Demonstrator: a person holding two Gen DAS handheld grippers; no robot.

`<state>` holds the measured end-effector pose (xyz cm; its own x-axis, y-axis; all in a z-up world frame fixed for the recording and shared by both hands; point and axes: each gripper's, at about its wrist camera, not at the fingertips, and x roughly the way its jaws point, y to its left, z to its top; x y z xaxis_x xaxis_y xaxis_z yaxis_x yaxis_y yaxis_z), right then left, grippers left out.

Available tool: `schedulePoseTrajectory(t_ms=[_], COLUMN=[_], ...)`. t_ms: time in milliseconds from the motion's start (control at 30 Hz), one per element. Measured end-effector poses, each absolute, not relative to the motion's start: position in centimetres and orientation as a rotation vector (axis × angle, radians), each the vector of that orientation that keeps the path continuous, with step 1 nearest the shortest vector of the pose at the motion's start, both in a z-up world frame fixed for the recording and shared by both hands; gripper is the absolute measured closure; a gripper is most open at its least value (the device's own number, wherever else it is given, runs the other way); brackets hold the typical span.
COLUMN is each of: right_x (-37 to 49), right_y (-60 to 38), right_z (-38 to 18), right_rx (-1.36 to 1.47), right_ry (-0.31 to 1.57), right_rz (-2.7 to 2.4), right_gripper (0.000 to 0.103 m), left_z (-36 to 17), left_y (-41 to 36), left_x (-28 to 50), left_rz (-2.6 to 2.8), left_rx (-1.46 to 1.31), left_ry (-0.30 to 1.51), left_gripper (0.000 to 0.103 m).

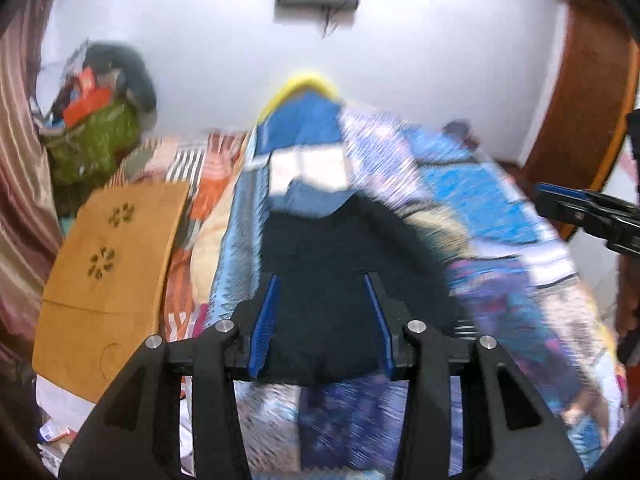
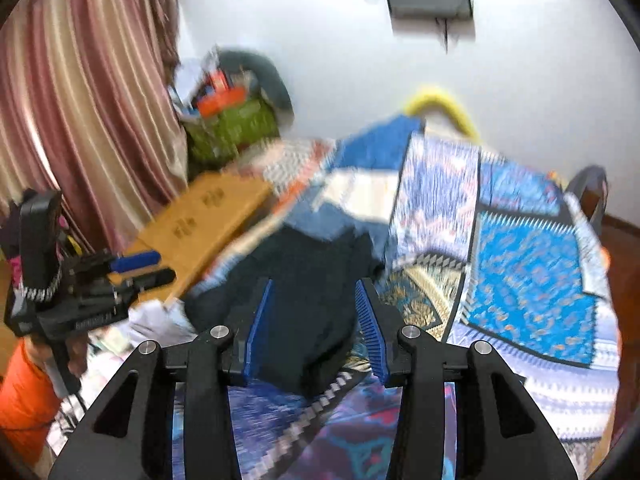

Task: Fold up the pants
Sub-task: 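Lower the folded trousers onto the quilt and open both grippers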

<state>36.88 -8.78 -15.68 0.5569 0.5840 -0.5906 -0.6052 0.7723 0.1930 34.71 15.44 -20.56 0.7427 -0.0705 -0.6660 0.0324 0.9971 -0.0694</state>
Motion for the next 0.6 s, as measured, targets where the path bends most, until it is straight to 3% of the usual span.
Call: schedulePoseTrajectory(t_ms=[300, 600], right_x=[23.9, 14.6], right_y=[-12.9, -14.2], right_z=[-5.9, -3.9], right_rx=[0.069, 0.051], right_ry=[0.369, 0.179], right_rz=[0.758, 0.745], right_gripper=[0.064, 0.064], left_z=[-8.1, -4.7], left_y=[10.3, 6.6], left_x=[20.0, 9.5], left_rz=[-0.039, 0.026], left_rx=[-0.053, -0.014], left_ry=[0.418, 0.221], left_gripper=[0.060, 0.057])
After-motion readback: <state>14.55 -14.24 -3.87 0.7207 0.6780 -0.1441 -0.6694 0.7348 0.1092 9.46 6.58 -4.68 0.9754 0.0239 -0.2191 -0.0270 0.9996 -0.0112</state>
